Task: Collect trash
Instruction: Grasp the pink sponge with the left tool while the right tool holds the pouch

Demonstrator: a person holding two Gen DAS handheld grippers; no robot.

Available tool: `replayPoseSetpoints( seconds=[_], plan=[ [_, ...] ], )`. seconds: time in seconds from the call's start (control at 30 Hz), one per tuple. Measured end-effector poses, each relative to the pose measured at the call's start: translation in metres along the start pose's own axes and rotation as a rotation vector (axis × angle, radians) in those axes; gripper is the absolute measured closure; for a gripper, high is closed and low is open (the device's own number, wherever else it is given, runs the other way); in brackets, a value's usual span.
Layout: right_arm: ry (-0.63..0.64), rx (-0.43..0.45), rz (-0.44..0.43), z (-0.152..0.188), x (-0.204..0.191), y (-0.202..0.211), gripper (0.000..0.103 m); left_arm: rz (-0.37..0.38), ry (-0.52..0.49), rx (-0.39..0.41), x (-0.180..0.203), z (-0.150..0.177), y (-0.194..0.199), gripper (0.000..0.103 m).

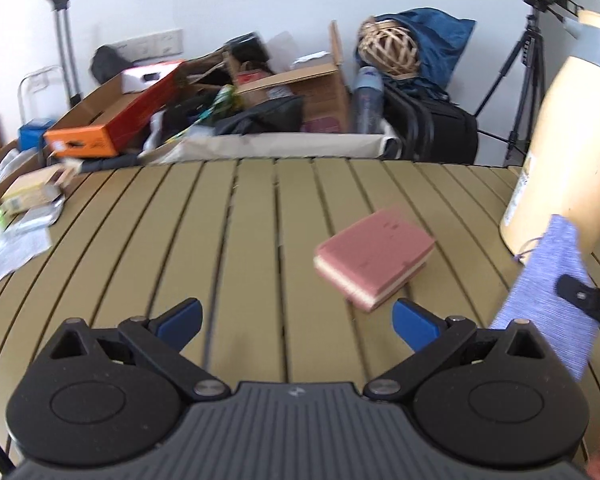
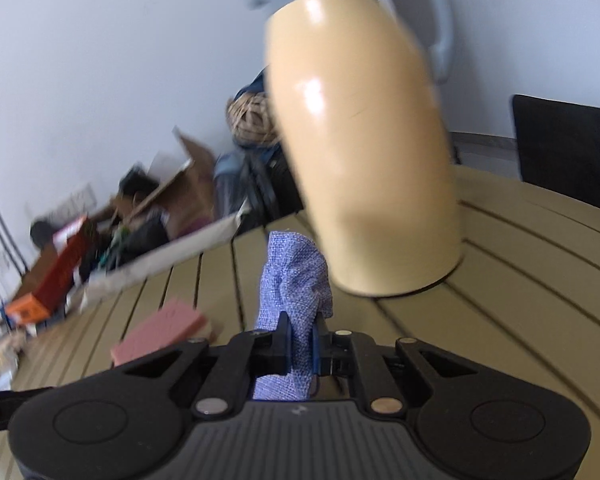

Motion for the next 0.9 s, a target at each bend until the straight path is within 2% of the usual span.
replayPoseSetpoints(
  seconds=[0.27,0.47,0.63,0.9],
  plan=[
    [-0.126,0.104,0.051,-0.031,0.058,0.018,0.094,0.044,-0.161,-0.013,0.049,-0.021,-0.053,0.000],
    [-0.253,0.151,0.084,-0.042,0.108,0.024,0.094,0.080,-0.178,-0.051,0.067,-0.026,-0.093,0.000],
    [-0.294,0.195,0.139,-0.048,0.138,0.033,0.094,0.088,-0.218,-0.070,0.078,-0.025,-0.117,0.000],
    [-0.301,0.185,0.149,-0.046,0.147,0.032,0.094,0.095,-0.212,-0.105,0.078,-0.024,-0.142,0.000]
  ],
)
Point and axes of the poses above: each gripper's, at about its wrist camera, not at the fingertips, and y roughly against the way its jaws point, x to its right, z to its underside, the point moved 10 cm from there along -y, roughly the way its jaws point, and after that the axes turned 4 degrees about x, right-handed, at the moved point
